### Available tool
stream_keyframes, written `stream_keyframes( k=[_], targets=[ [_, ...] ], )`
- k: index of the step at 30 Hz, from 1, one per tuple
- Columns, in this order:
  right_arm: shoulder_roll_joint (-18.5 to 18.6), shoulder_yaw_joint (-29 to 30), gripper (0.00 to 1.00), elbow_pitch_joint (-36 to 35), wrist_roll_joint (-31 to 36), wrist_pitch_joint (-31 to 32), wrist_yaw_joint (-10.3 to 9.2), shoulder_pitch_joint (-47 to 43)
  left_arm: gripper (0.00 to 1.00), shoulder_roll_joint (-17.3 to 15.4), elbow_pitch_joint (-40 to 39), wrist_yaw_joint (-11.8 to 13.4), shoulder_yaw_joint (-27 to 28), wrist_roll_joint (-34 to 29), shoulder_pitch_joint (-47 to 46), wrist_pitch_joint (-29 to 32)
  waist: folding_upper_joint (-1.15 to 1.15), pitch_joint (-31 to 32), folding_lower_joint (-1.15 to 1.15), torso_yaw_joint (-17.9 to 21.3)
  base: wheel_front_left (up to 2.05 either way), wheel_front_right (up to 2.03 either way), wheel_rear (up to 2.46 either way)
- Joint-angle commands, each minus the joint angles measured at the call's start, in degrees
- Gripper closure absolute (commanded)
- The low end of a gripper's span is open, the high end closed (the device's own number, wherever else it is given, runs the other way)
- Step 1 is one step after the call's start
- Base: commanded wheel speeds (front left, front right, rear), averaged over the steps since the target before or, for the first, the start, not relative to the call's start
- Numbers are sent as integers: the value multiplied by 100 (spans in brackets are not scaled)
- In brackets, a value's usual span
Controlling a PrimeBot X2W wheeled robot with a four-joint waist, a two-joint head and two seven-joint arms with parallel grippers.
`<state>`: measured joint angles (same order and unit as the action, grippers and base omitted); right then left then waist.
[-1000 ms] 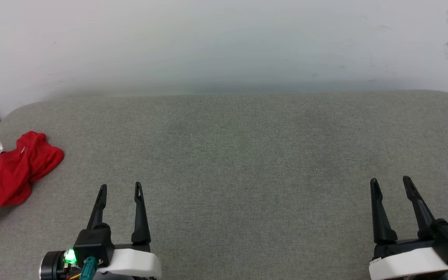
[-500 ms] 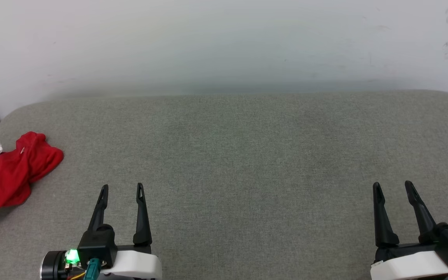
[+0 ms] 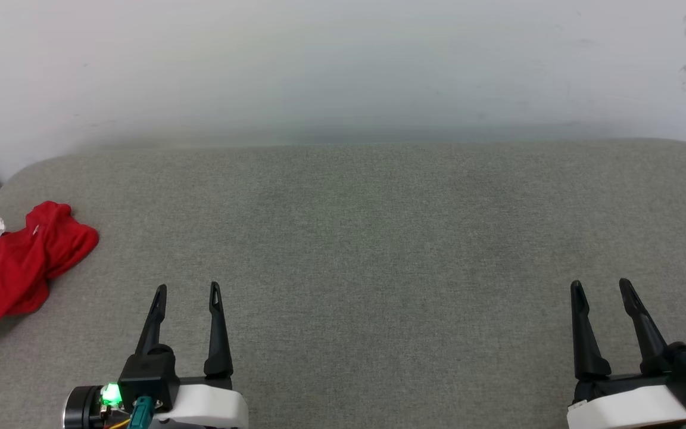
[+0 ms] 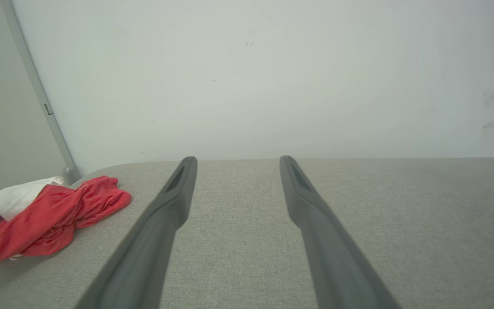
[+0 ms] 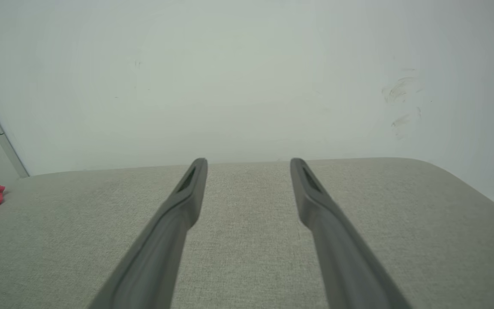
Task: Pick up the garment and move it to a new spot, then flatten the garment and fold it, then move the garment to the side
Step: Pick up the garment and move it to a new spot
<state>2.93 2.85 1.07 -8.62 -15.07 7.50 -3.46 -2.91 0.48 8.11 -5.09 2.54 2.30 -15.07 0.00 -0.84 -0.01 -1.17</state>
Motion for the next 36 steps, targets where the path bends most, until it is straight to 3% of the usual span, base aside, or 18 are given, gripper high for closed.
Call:
stream_keyframes(
  k=[1,11,29,36],
  targets=[
    [-9,-1,0,3,-30,-16,-2,-38,0,3,12,18,9,13,40,-16,0,0,1,-7,0,0,0],
    [-9,-17,0,-55,15,-15,-2,-103,0,3,21,28,74,34,-44,-16,0,-3,1,-460,0,0,0],
    [-9,-100,0,-112,96,-15,-2,-186,0,3,32,-8,311,106,38,-15,0,-16,1,-2093,0,0,0],
    [-9,-159,0,-121,173,-15,-2,-182,0,4,21,42,394,191,79,-15,0,-61,1,-2545,0,0,0]
  ],
)
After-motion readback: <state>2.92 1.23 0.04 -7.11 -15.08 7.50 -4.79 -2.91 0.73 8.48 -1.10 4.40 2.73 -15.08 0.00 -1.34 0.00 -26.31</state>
